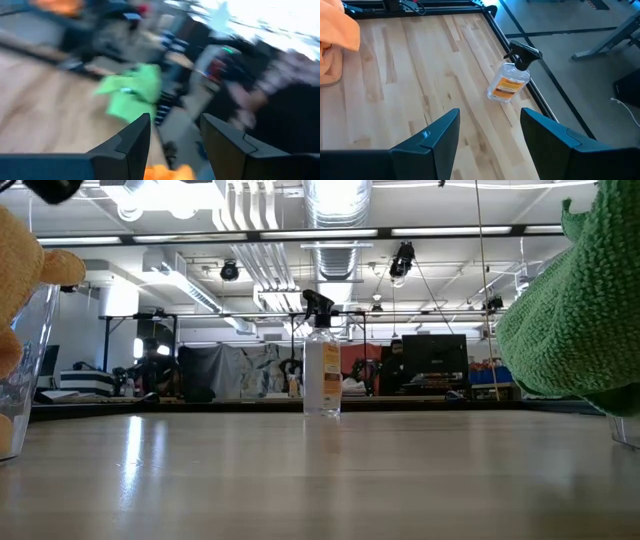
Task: Sort microfiber towel by color & place in baskets
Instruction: Return to Home Position
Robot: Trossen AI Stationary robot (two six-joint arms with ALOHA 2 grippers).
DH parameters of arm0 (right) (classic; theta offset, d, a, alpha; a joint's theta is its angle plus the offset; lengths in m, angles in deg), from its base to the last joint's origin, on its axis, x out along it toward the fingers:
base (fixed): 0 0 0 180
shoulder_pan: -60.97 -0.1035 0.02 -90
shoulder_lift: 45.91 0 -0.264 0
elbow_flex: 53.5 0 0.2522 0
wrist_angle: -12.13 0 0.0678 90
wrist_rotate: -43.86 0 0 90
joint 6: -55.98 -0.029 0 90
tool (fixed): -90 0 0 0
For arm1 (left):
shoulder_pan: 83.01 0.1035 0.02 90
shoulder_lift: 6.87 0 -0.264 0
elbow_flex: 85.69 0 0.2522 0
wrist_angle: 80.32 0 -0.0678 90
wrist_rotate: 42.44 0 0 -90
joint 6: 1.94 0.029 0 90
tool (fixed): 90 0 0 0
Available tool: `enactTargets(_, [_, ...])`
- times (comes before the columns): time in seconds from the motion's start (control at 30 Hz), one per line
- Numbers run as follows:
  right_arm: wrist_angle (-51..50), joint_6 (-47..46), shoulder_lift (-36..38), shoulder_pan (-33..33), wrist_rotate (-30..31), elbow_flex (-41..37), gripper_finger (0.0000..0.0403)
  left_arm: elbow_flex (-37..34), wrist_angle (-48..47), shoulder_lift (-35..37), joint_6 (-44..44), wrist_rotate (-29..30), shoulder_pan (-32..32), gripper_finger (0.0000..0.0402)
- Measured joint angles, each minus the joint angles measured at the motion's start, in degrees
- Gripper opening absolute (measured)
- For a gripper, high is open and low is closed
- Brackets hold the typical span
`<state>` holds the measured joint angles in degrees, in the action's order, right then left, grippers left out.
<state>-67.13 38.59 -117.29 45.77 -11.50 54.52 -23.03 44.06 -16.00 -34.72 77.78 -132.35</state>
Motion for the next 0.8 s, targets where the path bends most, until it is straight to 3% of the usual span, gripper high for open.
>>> enactTargets(0.23, [-0.2, 0.0, 0.0, 0.0, -0.1, 0.0, 0.0206, -5.5, 15.0, 3.5, 19.7, -19.8, 0.0, 0.0158])
enactTargets(0.43, [-0.3, 0.0, 0.0, 0.0, -0.1, 0.0, 0.0206, -12.0, 17.8, 9.2, 20.3, -21.7, 0.0, 0.0158])
enactTargets(0.8, [-0.3, 0.0, 0.0, 0.0, -0.1, -0.8, 0.0206, -18.8, 26.7, 9.1, 23.8, -28.3, -0.1, 0.0158])
